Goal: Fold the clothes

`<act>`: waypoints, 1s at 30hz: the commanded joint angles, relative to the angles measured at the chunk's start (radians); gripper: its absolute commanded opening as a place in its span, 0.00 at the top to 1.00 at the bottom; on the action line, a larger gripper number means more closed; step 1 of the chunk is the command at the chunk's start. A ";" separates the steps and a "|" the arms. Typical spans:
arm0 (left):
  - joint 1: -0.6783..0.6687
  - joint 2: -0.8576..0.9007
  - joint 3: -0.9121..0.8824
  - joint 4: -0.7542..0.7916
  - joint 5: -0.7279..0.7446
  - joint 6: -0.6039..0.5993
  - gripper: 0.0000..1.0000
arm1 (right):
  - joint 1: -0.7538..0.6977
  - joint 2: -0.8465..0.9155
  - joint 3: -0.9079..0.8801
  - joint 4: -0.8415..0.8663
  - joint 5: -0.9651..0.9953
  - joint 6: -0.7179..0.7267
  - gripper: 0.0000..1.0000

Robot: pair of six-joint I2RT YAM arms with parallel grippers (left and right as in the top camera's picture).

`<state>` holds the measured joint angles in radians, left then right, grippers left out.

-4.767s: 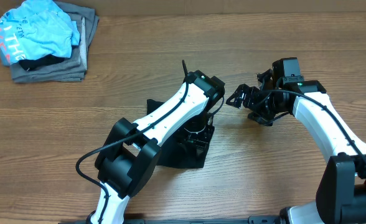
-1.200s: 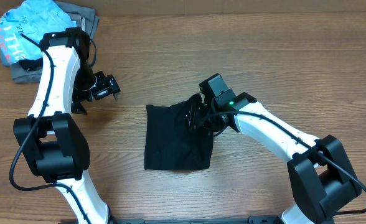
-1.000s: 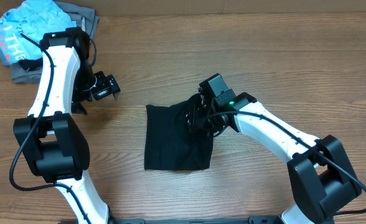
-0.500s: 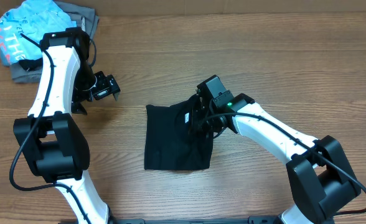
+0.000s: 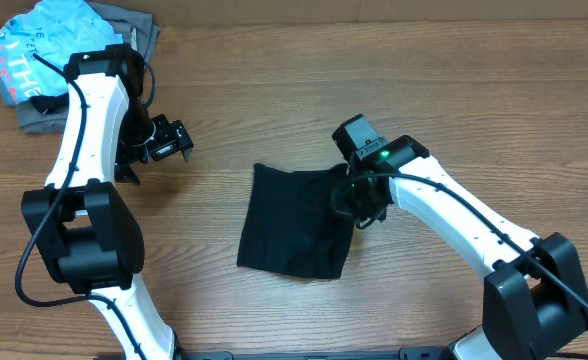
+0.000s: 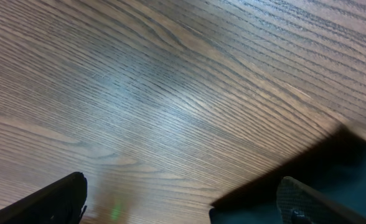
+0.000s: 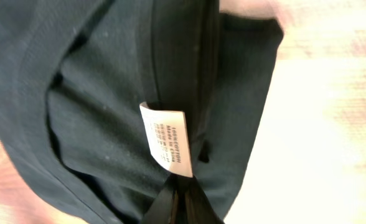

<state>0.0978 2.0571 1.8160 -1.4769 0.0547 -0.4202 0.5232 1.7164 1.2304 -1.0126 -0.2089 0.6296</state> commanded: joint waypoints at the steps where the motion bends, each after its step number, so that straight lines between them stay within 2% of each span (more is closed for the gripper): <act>1: -0.007 -0.024 -0.009 -0.002 -0.010 -0.002 0.00 | -0.002 -0.021 0.019 -0.054 0.037 0.031 0.96; 7: -0.007 -0.024 -0.009 0.001 -0.010 -0.002 0.00 | -0.002 -0.021 -0.021 -0.119 0.063 0.060 0.96; 15: -0.007 -0.023 -0.009 0.001 -0.010 -0.002 0.00 | -0.002 -0.020 -0.192 -0.113 0.058 0.108 0.96; 16: -0.007 -0.024 -0.009 0.001 -0.010 -0.002 0.00 | -0.002 -0.020 -0.208 -0.115 0.058 0.108 0.85; 18: -0.007 -0.023 -0.009 0.001 -0.010 -0.002 0.00 | -0.002 -0.020 -0.230 -0.123 0.050 0.108 0.77; 20: -0.007 -0.024 -0.009 0.001 -0.010 -0.002 0.00 | -0.002 -0.020 -0.233 -0.143 0.051 0.108 0.63; 28: -0.008 -0.023 -0.009 -0.001 -0.010 -0.002 0.00 | -0.032 -0.047 -0.137 -0.258 0.069 0.108 0.62; 30: -0.007 -0.024 -0.009 -0.005 -0.010 -0.001 0.00 | -0.042 -0.069 -0.081 -0.322 0.098 0.108 0.59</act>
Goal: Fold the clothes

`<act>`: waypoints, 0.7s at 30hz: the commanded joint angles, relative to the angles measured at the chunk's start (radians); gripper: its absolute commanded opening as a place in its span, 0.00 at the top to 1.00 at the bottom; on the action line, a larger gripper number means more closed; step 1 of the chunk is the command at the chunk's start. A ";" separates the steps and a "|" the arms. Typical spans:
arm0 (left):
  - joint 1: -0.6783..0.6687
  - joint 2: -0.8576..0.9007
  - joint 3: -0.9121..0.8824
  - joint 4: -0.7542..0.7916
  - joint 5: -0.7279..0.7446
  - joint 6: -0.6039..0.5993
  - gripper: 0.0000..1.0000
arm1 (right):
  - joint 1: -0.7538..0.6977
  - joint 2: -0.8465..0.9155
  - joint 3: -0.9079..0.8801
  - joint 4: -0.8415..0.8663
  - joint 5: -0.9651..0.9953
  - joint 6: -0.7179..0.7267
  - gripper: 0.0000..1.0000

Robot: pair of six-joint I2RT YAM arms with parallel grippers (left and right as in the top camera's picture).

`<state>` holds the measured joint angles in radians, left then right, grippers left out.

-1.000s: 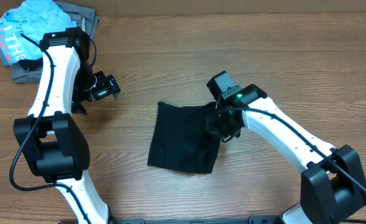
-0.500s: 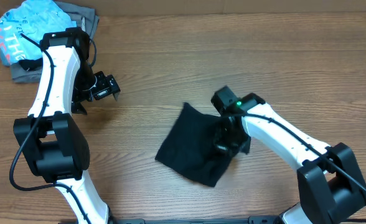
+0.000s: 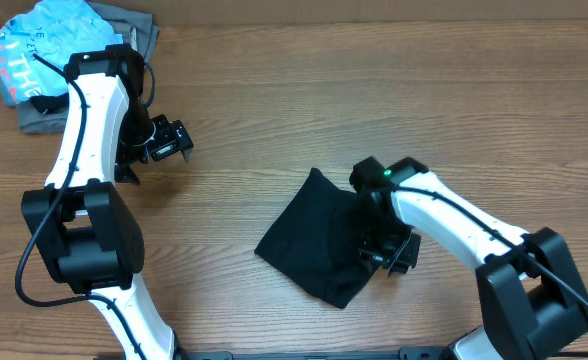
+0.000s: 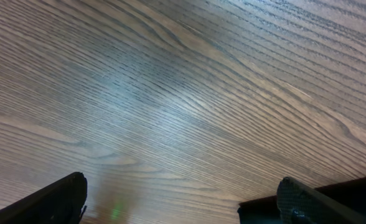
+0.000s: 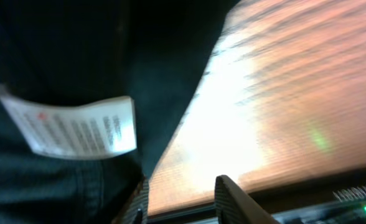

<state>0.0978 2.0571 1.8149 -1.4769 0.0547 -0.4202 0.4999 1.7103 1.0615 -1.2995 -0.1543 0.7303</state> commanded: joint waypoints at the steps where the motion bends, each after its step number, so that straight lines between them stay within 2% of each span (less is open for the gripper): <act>1: -0.008 -0.024 -0.008 -0.005 -0.010 0.003 0.00 | -0.022 -0.074 0.117 -0.068 0.056 0.007 0.56; 6: -0.007 -0.023 -0.008 -0.003 -0.010 0.005 0.00 | -0.019 -0.129 0.203 -0.122 0.029 -0.008 0.39; 8: -0.007 -0.023 -0.008 -0.003 -0.010 0.005 0.00 | -0.006 -0.138 0.203 -0.099 -0.028 -0.054 0.36; 11: -0.007 -0.023 -0.008 -0.003 -0.010 0.005 0.00 | 0.034 -0.138 0.196 -0.065 -0.094 -0.084 0.36; 17: -0.008 -0.023 -0.008 -0.003 -0.010 0.005 0.00 | 0.140 -0.138 0.146 0.003 -0.105 -0.072 0.36; 21: -0.008 -0.023 -0.008 -0.003 -0.010 0.005 0.00 | 0.183 -0.137 0.071 0.074 -0.135 -0.050 0.49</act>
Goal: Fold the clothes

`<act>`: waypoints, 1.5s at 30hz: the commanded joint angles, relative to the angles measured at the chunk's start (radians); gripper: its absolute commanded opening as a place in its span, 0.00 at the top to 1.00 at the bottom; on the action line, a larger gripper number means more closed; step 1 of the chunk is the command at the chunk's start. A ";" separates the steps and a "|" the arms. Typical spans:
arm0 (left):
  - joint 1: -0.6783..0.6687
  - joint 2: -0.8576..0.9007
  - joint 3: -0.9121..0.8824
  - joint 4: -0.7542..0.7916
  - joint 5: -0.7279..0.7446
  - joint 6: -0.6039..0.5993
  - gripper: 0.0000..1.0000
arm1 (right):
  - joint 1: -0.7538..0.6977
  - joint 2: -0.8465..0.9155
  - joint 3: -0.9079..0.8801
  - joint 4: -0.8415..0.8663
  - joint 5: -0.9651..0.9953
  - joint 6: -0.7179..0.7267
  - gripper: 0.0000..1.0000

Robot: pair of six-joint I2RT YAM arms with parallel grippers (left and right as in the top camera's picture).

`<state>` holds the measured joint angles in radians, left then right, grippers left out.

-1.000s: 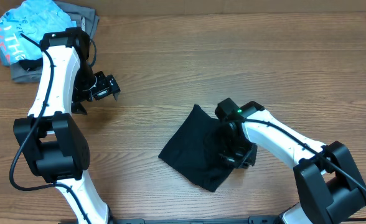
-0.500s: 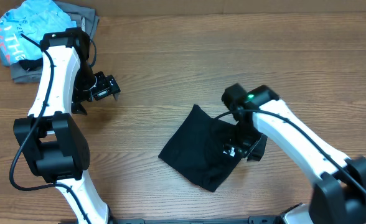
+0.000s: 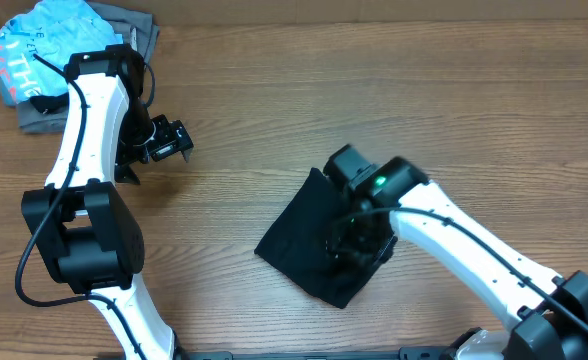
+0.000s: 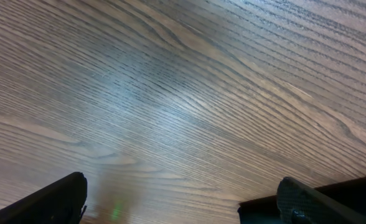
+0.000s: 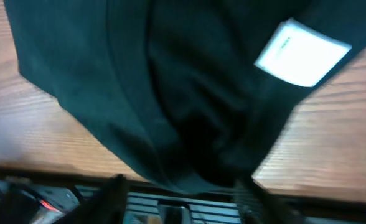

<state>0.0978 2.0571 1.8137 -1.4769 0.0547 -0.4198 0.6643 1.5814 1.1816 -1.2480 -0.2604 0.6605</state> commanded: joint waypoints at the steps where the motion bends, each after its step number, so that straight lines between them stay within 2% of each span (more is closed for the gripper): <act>1: -0.007 -0.024 -0.006 -0.003 -0.010 0.005 0.00 | 0.024 -0.008 -0.079 0.046 -0.030 0.027 0.54; 4: -0.007 -0.024 -0.006 -0.003 -0.010 0.005 0.00 | 0.024 -0.008 -0.151 0.090 -0.031 0.061 0.83; 6: -0.008 -0.023 -0.006 -0.004 -0.010 0.005 0.00 | 0.024 -0.008 -0.198 0.103 -0.044 0.077 0.95; 12: -0.007 -0.023 -0.006 -0.003 -0.010 0.005 0.00 | 0.025 -0.008 -0.300 0.121 -0.114 0.077 0.96; 16: -0.007 -0.023 -0.006 -0.004 -0.010 0.005 0.00 | 0.025 -0.008 -0.379 0.195 -0.140 0.080 0.96; 21: -0.007 -0.024 -0.006 -0.004 -0.010 0.005 0.00 | 0.025 -0.008 -0.458 0.252 -0.140 0.151 0.96; 27: -0.008 -0.024 -0.006 -0.005 -0.009 0.005 0.00 | 0.024 -0.010 -0.460 0.172 -0.068 0.237 0.96; 31: -0.008 -0.024 -0.006 -0.003 -0.002 0.005 0.00 | 0.024 -0.026 -0.389 0.039 0.039 0.289 0.96; 34: -0.008 -0.023 -0.006 -0.004 0.002 0.005 0.00 | 0.024 -0.050 -0.297 -0.067 0.138 0.317 0.76; 35: -0.008 -0.024 -0.006 -0.004 0.003 0.005 0.00 | 0.024 -0.058 -0.263 -0.098 0.171 0.325 0.52; 36: -0.008 -0.023 -0.006 -0.004 0.006 0.008 0.00 | 0.024 -0.065 -0.230 -0.127 0.202 0.333 0.05; 37: -0.008 -0.023 -0.006 -0.003 0.017 0.017 0.00 | 0.024 -0.072 -0.190 -0.159 0.241 0.336 0.00; 41: -0.008 -0.024 -0.006 -0.003 0.021 0.024 0.00 | 0.013 -0.082 -0.069 -0.223 0.340 0.335 0.00; 45: -0.008 -0.024 -0.006 -0.003 0.024 0.024 0.00 | -0.029 -0.082 -0.032 -0.177 0.386 0.322 0.00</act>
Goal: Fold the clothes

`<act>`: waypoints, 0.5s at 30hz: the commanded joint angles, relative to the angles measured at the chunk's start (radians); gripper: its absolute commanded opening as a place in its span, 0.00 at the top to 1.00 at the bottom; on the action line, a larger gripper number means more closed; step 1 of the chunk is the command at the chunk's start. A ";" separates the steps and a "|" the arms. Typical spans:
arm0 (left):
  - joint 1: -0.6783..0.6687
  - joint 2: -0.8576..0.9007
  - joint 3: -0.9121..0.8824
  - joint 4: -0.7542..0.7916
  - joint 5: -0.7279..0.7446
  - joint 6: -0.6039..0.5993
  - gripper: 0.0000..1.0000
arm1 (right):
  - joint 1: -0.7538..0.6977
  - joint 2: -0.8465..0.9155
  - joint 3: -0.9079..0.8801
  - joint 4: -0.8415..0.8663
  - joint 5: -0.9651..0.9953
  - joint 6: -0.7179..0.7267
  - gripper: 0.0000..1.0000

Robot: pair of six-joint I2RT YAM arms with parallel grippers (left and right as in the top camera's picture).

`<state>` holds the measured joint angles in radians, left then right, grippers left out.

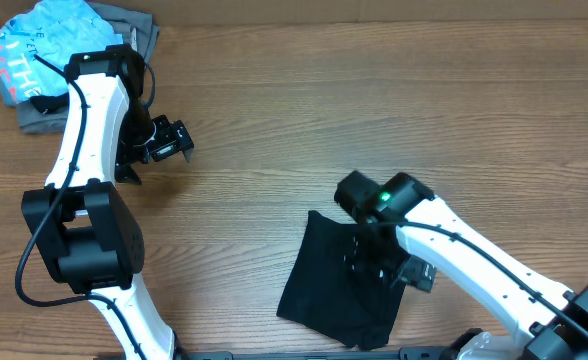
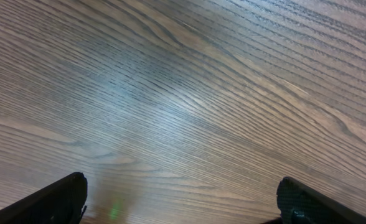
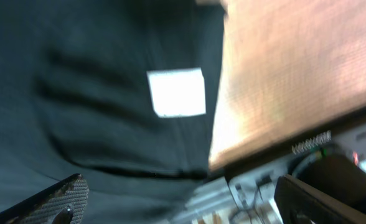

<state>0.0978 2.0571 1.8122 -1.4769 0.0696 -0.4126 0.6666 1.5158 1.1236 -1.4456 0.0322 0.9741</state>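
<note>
A folded black garment (image 1: 326, 288) lies flat near the table's front edge, right of centre. My right gripper (image 1: 389, 272) hovers over its right part. In the blurred right wrist view the right gripper (image 3: 183, 202) is open, fingers (image 3: 61, 200) wide apart, above the garment's white label (image 3: 177, 92) and holding nothing. My left gripper (image 1: 166, 140) hangs open over bare wood at the left, far from the garment. The left wrist view shows only its fingertips (image 2: 58, 198) and the table.
A pile of clothes sits at the back left corner, a light blue shirt (image 1: 39, 45) on a grey one (image 1: 134, 30). The table's front edge (image 3: 276, 149) runs just beside the black garment, with equipment below it.
The black garment has shifted nearer the front edge and to the right, and turned. The right gripper has gone with it and now stands wide open. The left arm has not moved.
The garment lay folded mid-table with my right gripper shut on its edge by the label. Then it sat turned and lower right. Then the right gripper was over it. Now it lies by the front edge, released, and has left the left wrist view.
</note>
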 commanded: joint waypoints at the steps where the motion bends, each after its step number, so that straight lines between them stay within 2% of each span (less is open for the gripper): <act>1: -0.008 -0.023 -0.005 -0.004 0.009 0.016 0.00 | -0.049 -0.016 0.023 0.043 0.094 -0.011 0.00; 10: -0.008 -0.024 -0.005 -0.003 0.008 0.017 0.00 | -0.283 -0.016 -0.026 0.191 -0.008 -0.158 0.01; 13: -0.008 -0.024 -0.005 -0.003 0.008 0.017 0.00 | -0.324 -0.016 -0.056 0.254 -0.061 -0.198 0.08; 15: -0.008 -0.024 -0.005 -0.003 0.008 0.017 0.00 | -0.336 -0.016 -0.088 0.282 -0.060 -0.198 0.18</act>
<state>0.0978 2.0571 1.8122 -1.4769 0.0704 -0.4126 0.3466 1.5154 1.0786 -1.1839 0.0151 0.8234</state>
